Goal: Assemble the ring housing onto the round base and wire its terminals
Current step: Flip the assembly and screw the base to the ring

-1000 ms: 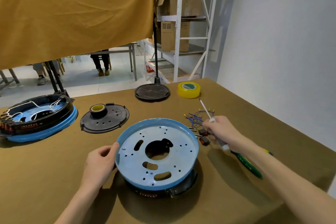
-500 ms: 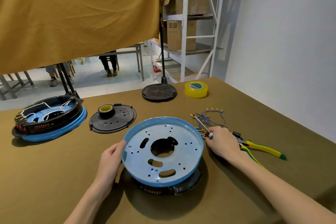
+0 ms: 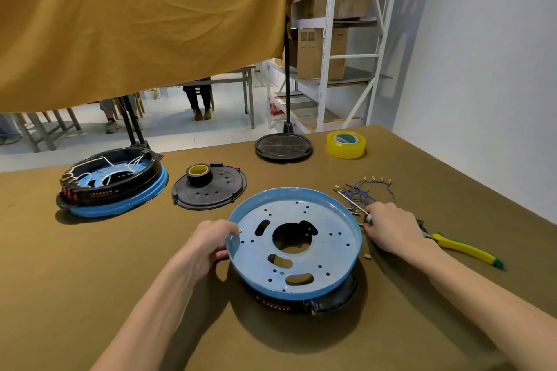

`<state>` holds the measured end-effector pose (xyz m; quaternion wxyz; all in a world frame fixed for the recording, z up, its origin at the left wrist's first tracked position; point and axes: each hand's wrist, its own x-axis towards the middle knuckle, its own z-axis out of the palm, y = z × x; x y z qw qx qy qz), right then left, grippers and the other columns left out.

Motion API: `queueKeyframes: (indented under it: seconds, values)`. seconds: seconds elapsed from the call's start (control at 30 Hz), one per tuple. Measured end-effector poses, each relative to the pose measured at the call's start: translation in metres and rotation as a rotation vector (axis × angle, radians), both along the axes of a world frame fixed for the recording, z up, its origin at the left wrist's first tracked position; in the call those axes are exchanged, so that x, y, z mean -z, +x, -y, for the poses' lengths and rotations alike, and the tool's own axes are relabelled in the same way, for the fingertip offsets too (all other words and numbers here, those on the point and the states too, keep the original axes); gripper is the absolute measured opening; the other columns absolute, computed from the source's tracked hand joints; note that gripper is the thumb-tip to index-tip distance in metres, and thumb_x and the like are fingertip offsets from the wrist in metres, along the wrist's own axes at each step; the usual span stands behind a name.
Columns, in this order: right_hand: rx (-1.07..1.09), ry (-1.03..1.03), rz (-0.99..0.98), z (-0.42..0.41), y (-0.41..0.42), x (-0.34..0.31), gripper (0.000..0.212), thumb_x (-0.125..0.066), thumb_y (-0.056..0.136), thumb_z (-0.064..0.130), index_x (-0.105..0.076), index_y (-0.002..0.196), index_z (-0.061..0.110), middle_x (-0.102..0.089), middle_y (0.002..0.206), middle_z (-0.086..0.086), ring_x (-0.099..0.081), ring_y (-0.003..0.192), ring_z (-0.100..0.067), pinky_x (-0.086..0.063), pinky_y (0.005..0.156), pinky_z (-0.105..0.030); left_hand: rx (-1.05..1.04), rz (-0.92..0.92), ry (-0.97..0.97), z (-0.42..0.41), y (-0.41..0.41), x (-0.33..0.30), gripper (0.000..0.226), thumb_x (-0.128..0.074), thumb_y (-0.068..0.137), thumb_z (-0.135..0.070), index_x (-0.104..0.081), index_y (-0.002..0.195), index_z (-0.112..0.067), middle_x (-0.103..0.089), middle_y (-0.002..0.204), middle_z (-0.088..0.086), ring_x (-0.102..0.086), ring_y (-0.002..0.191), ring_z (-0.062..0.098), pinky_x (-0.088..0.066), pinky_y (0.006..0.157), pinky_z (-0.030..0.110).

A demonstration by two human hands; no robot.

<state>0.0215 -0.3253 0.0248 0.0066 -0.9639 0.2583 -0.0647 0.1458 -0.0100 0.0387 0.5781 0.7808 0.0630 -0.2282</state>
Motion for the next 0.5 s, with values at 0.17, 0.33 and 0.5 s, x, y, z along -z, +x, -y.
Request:
queueKeyframes:
  seconds: [0.17, 0.33, 0.5]
  values:
    - [0.054, 0.145, 0.157, -0.005, -0.002, -0.008, 0.015, -0.054, 0.102, 0.025, -0.062, 0.096, 0.014, -0.065, 0.088, -0.007, -0.063, 0.079, -0.028, -0.055, 0.069, -0.039, 0.004, 0.012, 0.034, 0.002, 0.004, 0.004, 0.019, -0.070, 0.095, -0.012, -0.066, 0.111, -0.002, -0.074, 0.099, 0.014, -0.071, 0.087, 0.026, -0.054, 0.056, 0.031]
    - [-0.006, 0.412, 0.380, -0.025, 0.006, -0.020, 0.014, -0.063, 0.099, 0.022, -0.066, 0.088, 0.015, -0.068, 0.087, -0.003, -0.062, 0.073, -0.016, -0.046, 0.061, -0.034, 0.000, 0.031, 0.080, 0.006, 0.000, 0.002, 0.019, -0.069, 0.095, -0.008, -0.064, 0.113, 0.000, -0.072, 0.105, 0.018, -0.070, 0.090, 0.030, -0.052, 0.058, 0.033]
    - [-0.098, 0.314, 0.424, -0.045, 0.013, -0.027, 0.013, -0.059, 0.102, 0.025, -0.063, 0.092, 0.017, -0.061, 0.093, -0.004, -0.060, 0.077, -0.020, -0.044, 0.061, -0.034, -0.019, 0.031, 0.064, 0.005, -0.004, 0.004, 0.021, -0.070, 0.094, -0.009, -0.063, 0.113, 0.000, -0.072, 0.107, 0.020, -0.069, 0.086, 0.029, -0.053, 0.059, 0.031]
